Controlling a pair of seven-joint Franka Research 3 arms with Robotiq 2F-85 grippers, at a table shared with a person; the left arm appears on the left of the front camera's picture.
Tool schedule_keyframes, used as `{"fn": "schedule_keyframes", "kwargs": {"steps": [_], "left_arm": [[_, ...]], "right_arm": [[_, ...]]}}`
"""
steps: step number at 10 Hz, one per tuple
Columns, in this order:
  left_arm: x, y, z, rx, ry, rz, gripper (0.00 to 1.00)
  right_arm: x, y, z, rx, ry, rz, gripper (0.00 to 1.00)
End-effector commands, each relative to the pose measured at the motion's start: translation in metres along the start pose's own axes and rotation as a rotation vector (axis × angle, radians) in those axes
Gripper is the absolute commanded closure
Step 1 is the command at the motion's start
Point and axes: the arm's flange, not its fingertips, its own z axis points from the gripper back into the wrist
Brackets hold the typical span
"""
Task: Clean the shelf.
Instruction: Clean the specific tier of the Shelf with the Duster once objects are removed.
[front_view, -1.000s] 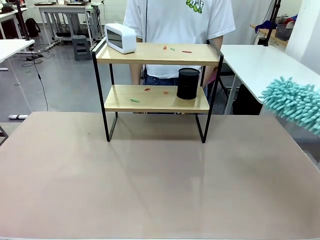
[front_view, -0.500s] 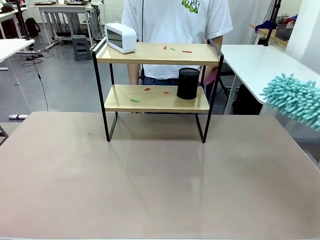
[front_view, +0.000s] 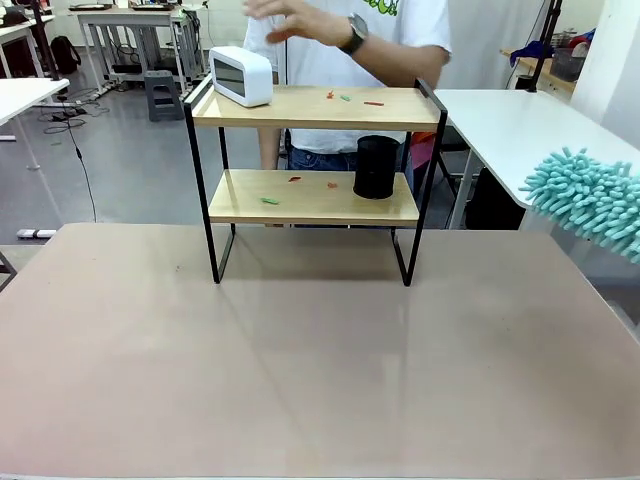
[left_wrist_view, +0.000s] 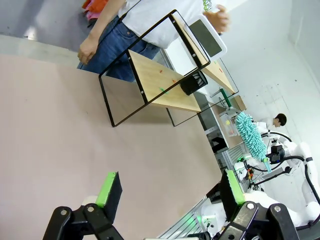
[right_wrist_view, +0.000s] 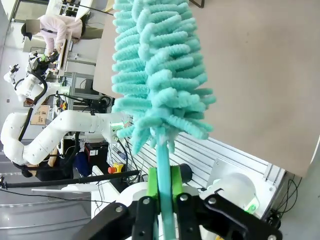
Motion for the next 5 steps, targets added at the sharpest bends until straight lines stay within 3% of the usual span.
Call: {"fn": "schedule_keyframes", "kwargs": {"steps": [1,5], "left_arm": [[0.0016,0.0,-0.0022,-0.015,-0.017,-0.018,0.0],[0.0016,0.0,-0.0022,-0.015,-0.017,-0.018,0.0]], "right_arm": [[0.008,0.0035,0.0004,0.005,-0.022,-0.015,1.0],[0.008,0.0035,0.0004,0.005,-0.022,-0.015,1.0]]}}
